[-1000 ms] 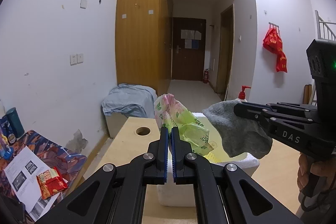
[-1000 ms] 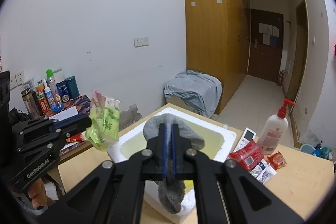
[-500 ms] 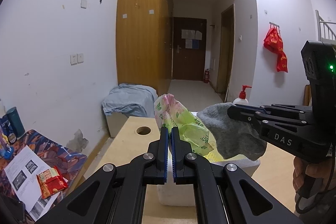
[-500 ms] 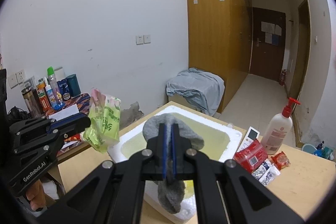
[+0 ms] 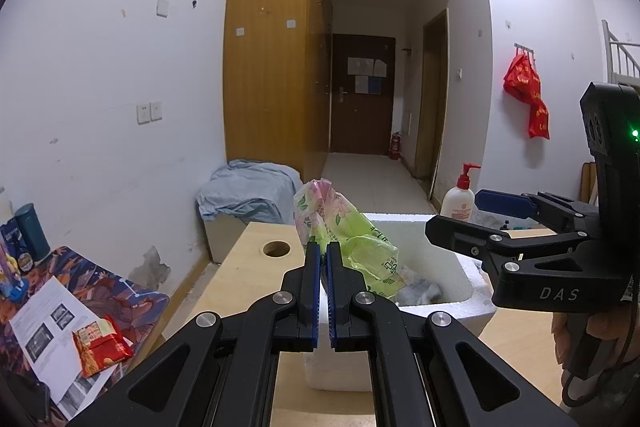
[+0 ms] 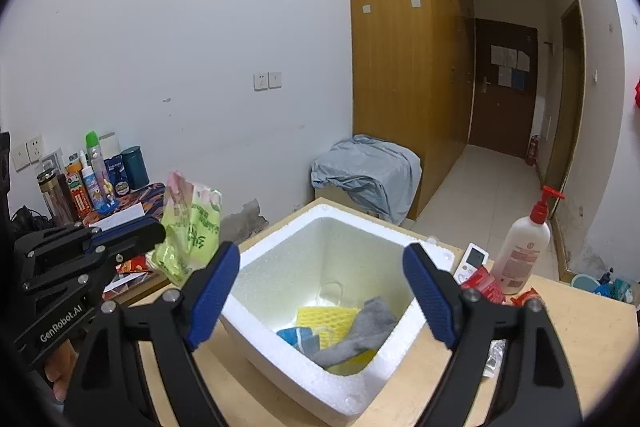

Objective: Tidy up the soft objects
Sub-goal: 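Open the right gripper to drop the grey sock into the foam box, then lower the green-and-pink packet into the foam box and open the left gripper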

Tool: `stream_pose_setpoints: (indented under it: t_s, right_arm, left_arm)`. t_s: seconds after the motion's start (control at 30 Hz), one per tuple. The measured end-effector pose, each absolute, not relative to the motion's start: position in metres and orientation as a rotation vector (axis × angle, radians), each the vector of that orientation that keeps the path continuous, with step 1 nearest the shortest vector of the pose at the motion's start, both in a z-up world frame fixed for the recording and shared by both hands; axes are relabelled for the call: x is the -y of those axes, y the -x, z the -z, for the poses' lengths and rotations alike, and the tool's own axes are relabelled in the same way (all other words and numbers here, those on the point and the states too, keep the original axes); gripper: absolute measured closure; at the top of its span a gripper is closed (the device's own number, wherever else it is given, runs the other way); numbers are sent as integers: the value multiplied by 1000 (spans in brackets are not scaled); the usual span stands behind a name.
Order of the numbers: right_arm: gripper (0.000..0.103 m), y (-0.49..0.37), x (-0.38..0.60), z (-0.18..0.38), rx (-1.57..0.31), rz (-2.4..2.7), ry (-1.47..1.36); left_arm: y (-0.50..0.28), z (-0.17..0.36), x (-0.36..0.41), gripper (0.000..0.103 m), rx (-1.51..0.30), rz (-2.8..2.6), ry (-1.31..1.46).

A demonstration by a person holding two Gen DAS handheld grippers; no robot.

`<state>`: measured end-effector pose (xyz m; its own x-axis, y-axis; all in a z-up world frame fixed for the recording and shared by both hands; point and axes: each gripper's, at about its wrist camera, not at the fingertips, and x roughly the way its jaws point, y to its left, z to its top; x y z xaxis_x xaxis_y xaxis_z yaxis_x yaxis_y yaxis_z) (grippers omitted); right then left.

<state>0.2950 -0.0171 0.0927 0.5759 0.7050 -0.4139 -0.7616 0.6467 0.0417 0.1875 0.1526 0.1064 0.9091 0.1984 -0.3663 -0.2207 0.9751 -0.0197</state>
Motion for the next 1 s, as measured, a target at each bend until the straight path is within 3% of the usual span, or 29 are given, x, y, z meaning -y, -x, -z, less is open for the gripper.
stream_pose_setpoints:
  t_s: [1.0]
  right_arm:
    - [12, -292, 90, -93, -396, -725, 99]
  left_arm:
    - [-217, -108, -119, 100, -387, -142, 29]
